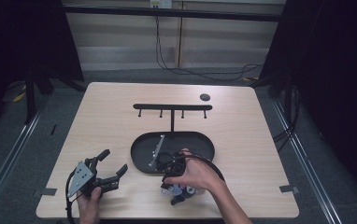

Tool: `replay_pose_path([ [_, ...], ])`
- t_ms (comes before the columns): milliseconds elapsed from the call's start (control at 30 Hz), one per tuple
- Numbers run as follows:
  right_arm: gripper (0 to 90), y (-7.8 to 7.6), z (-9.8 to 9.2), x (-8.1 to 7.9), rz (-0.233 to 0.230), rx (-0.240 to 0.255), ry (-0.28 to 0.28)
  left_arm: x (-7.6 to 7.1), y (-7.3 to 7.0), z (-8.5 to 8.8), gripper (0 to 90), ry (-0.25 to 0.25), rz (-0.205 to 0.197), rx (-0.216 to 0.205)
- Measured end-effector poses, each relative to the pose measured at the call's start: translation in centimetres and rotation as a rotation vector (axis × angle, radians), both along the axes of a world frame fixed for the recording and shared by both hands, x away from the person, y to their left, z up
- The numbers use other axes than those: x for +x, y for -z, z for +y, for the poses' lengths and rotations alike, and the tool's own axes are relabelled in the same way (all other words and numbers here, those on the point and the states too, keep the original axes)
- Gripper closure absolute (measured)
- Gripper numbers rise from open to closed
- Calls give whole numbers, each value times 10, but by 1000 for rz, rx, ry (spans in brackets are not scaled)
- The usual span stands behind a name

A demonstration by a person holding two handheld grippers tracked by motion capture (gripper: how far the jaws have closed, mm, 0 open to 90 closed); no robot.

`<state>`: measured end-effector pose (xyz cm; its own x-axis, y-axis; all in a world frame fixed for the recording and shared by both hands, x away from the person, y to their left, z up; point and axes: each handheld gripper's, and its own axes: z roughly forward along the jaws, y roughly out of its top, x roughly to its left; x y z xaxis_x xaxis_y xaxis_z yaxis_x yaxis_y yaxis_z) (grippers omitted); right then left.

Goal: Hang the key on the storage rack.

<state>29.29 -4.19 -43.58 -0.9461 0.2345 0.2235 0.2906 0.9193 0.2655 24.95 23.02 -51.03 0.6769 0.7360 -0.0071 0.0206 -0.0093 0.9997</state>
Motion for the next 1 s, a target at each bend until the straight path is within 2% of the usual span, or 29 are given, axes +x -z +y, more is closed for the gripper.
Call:
replay_pose_path([
  [133,753,6,4,0,24,-42,-21,0,0,0,152,1,0,0],
  [233,779,8,7,0,18,-53,-29,0,0,0,152,0,0,0],
  [300,788,10,10,-2,33,-64,-46,0,0,0,152,1,0,0],
  [367,809,10,12,-4,18,-71,-48,0,0,0,152,1,0,0],
  [467,796,9,12,-5,30,-78,-44,0,0,0,152,1,0,0],
  [500,790,10,11,-4,26,-104,-32,0,0,0,152,1,0,0],
  [600,772,11,7,0,30,-100,-22,0,0,0,152,1,0,-1],
  [667,752,11,7,0,28,-116,-18,0,0,0,152,1,0,0],
  [867,715,15,9,5,12,-146,-30,0,0,0,152,1,0,1],
  [1000,701,19,11,8,23,-188,-49,0,0,0,152,2,0,1],
])
